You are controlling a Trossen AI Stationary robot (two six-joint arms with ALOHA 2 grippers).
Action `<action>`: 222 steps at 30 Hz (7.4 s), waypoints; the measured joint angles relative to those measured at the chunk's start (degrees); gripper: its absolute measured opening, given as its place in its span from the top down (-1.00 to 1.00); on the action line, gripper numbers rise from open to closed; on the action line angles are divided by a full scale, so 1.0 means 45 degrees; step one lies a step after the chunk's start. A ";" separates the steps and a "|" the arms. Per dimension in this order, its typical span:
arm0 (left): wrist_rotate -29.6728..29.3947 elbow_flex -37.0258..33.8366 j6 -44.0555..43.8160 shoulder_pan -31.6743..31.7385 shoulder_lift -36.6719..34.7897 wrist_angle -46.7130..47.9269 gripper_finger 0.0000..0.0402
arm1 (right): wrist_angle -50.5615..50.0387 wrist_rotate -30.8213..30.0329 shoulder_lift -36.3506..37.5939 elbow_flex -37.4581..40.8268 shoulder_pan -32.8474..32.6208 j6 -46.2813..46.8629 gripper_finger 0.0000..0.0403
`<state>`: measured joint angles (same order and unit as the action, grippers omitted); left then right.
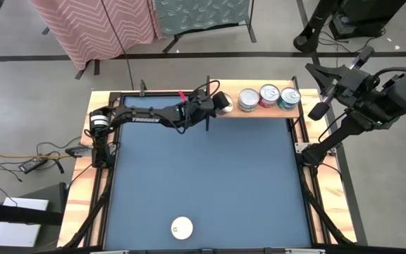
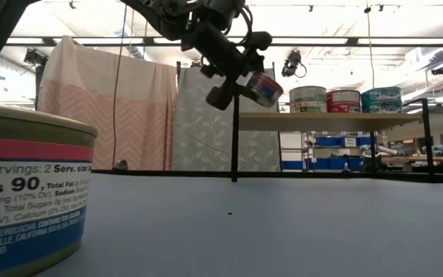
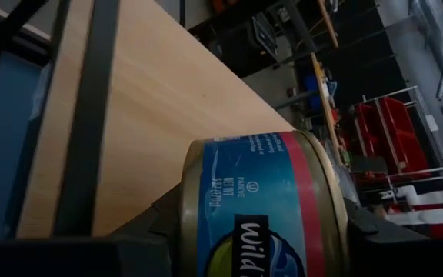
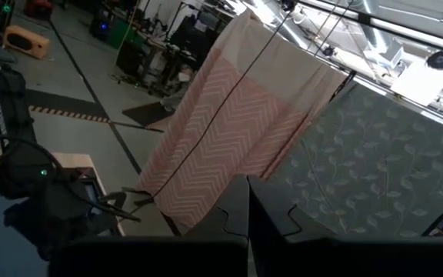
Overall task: Stack canned seafood by type on shelf
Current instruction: Put the top blue-pink tuna can on the shelf, then stack the blue-pink tuna can on top of the blue-pink tuna can on the shelf
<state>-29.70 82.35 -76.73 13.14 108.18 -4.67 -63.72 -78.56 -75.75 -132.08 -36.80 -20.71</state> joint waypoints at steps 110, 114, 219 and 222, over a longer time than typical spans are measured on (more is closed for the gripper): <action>0.6783 0.0019 1.4424 0.0363 -0.8627 0.2746 0.79 | -0.5534 0.9527 -0.0155 0.1996 0.0955 0.6386 0.98; 0.7331 0.0015 1.4736 0.0110 -0.9424 0.4767 0.97 | -0.4063 1.1515 -0.0153 0.4485 0.1549 0.6428 0.98; 0.8749 -0.0015 1.4673 -0.0780 -1.0851 0.9866 0.96 | 1.5011 1.9897 -1.0433 1.1038 0.3234 1.0833 0.98; 0.8749 -0.0015 1.4668 -0.0780 -1.0851 0.9871 0.96 | 1.5221 2.0012 -1.0433 1.1038 0.3333 1.0850 0.98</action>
<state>9.67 82.28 -10.72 9.63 59.35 39.75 4.78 11.49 -122.69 -82.41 -21.80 28.11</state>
